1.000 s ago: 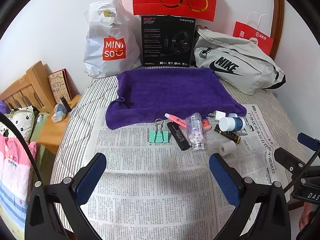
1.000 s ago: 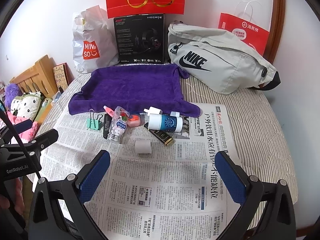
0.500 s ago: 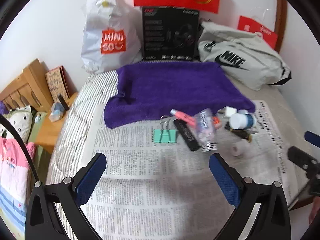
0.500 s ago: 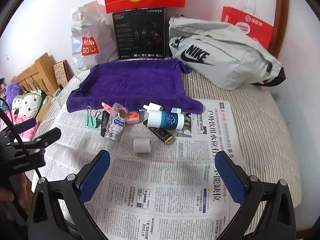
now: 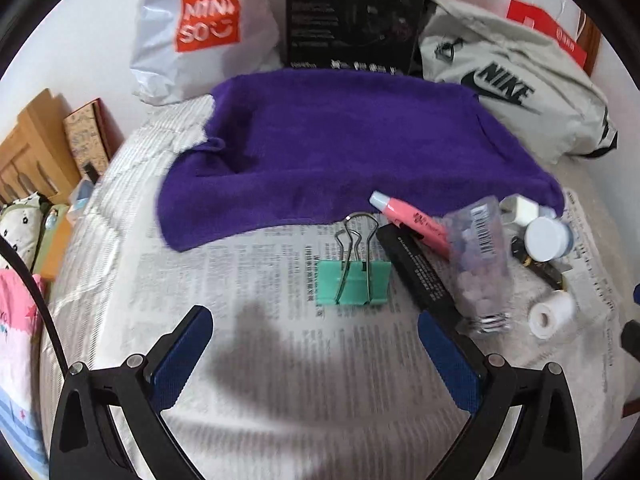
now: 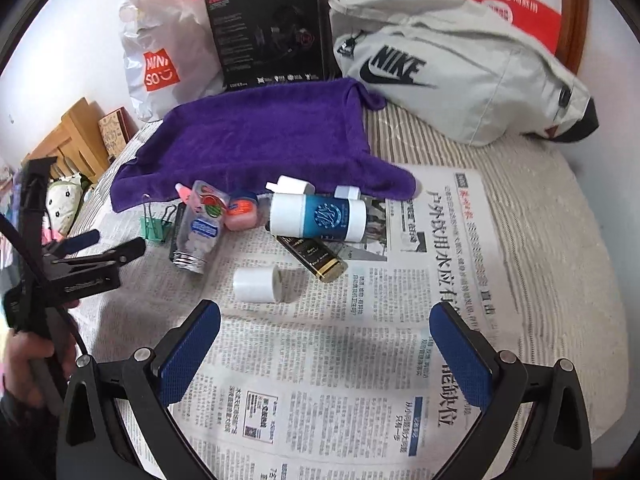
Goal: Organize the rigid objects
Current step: 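Grasp the green binder clip with the left tool while the right tool grasps the blue-white stick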
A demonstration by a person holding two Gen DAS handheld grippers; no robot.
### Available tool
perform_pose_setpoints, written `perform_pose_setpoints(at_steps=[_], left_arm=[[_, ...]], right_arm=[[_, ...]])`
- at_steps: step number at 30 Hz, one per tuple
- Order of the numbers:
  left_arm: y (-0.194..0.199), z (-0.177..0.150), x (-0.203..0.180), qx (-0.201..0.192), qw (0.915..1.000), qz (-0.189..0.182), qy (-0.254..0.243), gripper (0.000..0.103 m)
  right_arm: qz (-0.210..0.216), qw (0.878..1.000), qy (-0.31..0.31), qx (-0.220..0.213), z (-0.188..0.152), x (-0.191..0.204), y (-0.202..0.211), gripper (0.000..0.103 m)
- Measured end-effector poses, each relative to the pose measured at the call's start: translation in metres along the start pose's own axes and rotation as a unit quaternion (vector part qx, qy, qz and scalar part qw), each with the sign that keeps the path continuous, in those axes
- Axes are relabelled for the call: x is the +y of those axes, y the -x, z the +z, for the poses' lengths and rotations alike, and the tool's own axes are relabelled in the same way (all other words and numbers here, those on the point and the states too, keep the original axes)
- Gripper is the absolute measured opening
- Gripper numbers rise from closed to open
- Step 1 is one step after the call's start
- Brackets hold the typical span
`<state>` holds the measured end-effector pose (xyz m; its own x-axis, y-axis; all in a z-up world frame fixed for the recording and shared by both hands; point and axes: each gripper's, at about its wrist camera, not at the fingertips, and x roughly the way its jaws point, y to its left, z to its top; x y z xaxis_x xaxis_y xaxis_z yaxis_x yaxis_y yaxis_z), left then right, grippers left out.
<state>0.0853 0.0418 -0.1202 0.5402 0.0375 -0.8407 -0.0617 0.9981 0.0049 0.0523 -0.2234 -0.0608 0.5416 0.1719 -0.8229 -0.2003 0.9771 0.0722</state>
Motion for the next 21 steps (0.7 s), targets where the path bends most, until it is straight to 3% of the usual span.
perform_pose_setpoints(at_steps=[3, 8, 12, 14, 19, 21], left_arm=[[-0.015, 0.001, -0.004, 0.002, 0.9998, 0.013, -0.014, 0.103], [-0.022, 0.005, -0.003, -0.01, 0.9999, -0.003, -0.001, 0.102], [-0.024, 0.008, -0.004, -0.019, 0.9998, -0.001, -0.009, 0.094], [-0.023, 0.008, -0.005, -0.028, 0.9995, -0.006, -0.015, 0.088], [-0.017, 0.008, -0.01, -0.044, 0.9987, -0.015, -0.018, 0.046], [-0.016, 0.007, -0.012, -0.046, 0.9986, -0.014, -0.021, 0.044]], right_arm=[[0.01, 1.0, -0.007, 0.001, 0.0, -0.005, -0.01, 0.103], [0.004, 1.0, -0.009, 0.005, 0.004, -0.013, -0.03, 0.103], [-0.002, 1.0, -0.02, 0.002, 0.016, -0.018, -0.044, 0.102], [-0.006, 1.0, -0.023, 0.001, 0.024, -0.019, -0.051, 0.102], [0.006, 1.0, -0.017, -0.002, 0.043, -0.01, -0.064, 0.102], [0.006, 1.0, -0.017, 0.004, 0.046, -0.007, -0.071, 0.102]])
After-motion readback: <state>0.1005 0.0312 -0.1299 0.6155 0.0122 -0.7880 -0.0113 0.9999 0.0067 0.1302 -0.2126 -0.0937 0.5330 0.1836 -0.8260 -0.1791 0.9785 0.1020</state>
